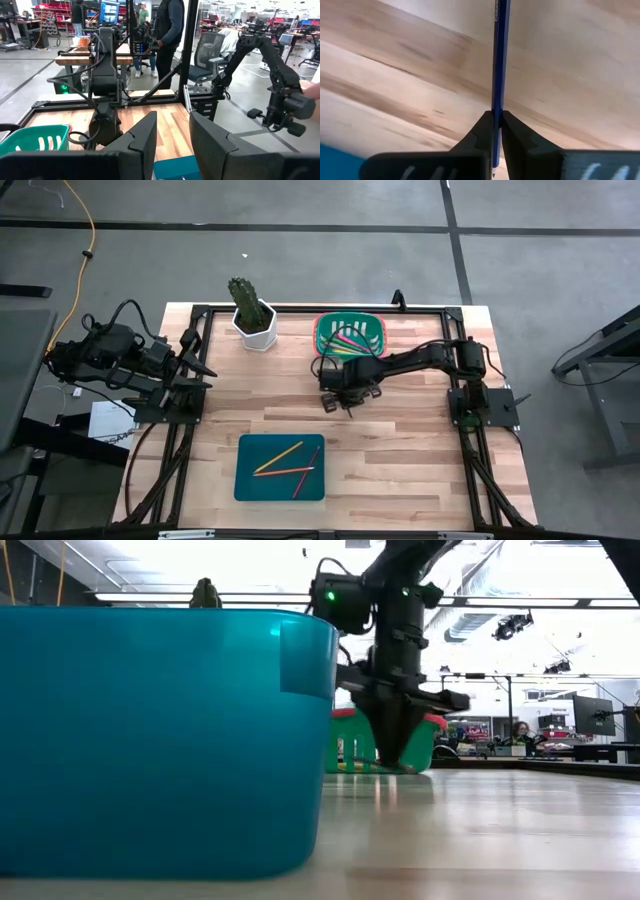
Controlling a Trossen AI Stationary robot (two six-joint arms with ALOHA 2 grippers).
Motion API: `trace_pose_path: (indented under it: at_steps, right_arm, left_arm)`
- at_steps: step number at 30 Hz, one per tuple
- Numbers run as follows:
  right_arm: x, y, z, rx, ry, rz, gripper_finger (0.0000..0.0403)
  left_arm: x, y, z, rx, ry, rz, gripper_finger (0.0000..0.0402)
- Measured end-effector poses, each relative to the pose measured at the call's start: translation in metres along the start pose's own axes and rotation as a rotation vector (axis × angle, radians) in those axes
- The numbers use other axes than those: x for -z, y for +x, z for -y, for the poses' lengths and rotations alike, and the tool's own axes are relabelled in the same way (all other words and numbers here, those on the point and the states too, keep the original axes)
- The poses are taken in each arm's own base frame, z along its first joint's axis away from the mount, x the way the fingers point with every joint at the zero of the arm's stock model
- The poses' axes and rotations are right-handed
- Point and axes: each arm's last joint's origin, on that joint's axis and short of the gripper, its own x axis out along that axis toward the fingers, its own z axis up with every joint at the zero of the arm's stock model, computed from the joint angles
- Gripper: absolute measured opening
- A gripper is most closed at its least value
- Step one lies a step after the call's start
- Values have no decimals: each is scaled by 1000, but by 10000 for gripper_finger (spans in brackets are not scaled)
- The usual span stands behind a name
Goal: Sort pens & pencils
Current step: Put the blue pencil into the blue bin
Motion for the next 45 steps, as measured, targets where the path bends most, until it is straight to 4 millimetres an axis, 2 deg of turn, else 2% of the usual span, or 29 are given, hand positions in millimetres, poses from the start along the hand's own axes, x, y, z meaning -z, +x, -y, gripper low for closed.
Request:
trace_pose_path:
  at_steps: [13,23,27,34,40,45]
  right_arm:
    - [-13,-47,-36,-132,-86,171,9]
    - [-16,-106,-69,-298,-210,341,9]
    - [-11,-132,-85,-401,-279,432,9]
    - [12,-174,-112,-617,-419,567,9]
    - [31,-189,-128,-761,-515,662,9]
    - [42,-193,-135,-809,-580,704,9]
  left_arm:
    - [0,0,0,-1,2,-1,104]
    - [0,0,0,-1,-1,-1,104]
    - [0,0,0,-10,-9,0,104]
    - [-1,0,-1,-39,-37,15,104]
    - [-1,3,-5,-152,-154,20,104]
    - [0,16,-6,-197,-257,-9,104]
